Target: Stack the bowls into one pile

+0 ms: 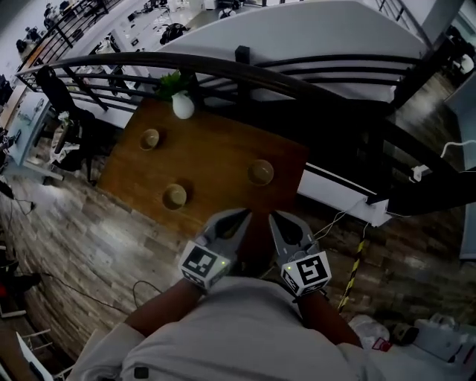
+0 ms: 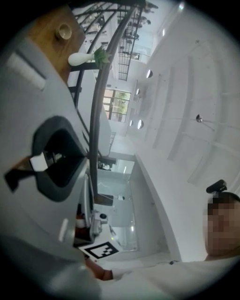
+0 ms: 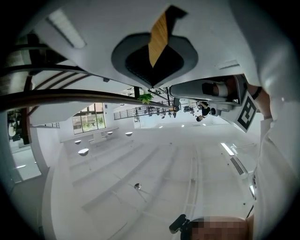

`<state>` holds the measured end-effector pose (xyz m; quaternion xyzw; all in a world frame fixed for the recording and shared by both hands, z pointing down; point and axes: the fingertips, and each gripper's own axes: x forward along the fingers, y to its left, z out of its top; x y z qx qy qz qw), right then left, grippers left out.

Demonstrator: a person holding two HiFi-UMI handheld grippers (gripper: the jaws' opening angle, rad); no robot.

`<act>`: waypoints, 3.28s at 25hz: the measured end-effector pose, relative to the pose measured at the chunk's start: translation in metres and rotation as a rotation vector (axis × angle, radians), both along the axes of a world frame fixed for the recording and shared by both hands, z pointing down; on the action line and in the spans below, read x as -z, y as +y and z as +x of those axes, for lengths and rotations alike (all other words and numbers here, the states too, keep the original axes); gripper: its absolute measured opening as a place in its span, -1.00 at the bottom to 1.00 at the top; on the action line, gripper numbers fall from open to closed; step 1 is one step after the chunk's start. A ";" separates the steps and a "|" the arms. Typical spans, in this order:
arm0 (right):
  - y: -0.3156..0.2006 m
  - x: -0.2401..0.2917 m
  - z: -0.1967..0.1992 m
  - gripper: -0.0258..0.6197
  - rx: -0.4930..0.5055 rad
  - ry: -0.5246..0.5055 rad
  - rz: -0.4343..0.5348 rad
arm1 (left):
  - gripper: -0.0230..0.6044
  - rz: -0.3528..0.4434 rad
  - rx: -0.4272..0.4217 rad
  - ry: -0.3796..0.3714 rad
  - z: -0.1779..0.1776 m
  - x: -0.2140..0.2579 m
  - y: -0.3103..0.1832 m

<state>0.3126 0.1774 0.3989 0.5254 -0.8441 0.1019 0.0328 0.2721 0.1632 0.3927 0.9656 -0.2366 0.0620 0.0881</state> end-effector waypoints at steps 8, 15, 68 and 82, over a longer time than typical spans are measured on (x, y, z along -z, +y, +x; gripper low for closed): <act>-0.066 -0.030 0.023 -0.90 -0.075 -0.019 -0.084 | -0.91 -0.088 -0.045 -0.011 0.023 -0.024 -0.070; -0.130 -0.073 0.039 -0.90 -0.115 -0.042 -0.154 | -0.92 -0.170 -0.081 -0.052 0.035 -0.072 -0.139; -0.244 -0.400 0.102 -0.87 -0.365 -0.177 -0.709 | -0.91 -0.590 -0.074 -0.211 0.037 -0.334 -0.234; -0.216 -0.324 0.120 -0.87 -0.364 -0.146 -0.598 | -0.91 -0.494 -0.036 -0.131 0.050 -0.265 -0.210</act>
